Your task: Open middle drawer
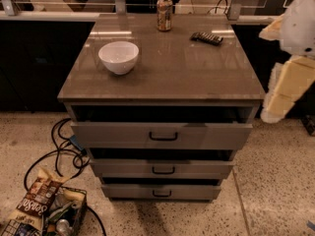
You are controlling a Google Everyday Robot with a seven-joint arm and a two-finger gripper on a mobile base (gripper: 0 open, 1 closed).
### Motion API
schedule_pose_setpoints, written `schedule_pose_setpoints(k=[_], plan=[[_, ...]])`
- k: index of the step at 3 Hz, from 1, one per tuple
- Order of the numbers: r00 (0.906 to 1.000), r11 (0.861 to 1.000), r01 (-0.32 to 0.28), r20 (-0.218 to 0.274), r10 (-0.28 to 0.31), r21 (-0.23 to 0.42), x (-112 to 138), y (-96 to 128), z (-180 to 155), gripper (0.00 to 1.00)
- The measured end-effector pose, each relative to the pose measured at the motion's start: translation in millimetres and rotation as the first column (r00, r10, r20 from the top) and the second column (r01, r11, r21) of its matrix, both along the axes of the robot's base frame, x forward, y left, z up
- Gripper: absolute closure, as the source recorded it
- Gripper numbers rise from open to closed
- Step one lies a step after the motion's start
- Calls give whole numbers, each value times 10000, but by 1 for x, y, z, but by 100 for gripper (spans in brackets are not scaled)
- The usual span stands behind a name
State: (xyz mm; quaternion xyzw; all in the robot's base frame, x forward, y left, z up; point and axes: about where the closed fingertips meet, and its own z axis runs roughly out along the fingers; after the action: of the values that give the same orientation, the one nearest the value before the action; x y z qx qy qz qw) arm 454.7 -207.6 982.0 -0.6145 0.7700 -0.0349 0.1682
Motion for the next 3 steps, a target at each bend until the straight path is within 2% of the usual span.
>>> schedule_pose_setpoints(k=[1, 2, 3], plan=[[9940, 9981, -535, -941, 562, 312, 15, 10, -33, 0], [9799, 9956, -799, -1792, 874, 483, 13, 22, -65, 0], [9639, 9953, -786, -2505, 903, 561, -6, 32, -93, 0]])
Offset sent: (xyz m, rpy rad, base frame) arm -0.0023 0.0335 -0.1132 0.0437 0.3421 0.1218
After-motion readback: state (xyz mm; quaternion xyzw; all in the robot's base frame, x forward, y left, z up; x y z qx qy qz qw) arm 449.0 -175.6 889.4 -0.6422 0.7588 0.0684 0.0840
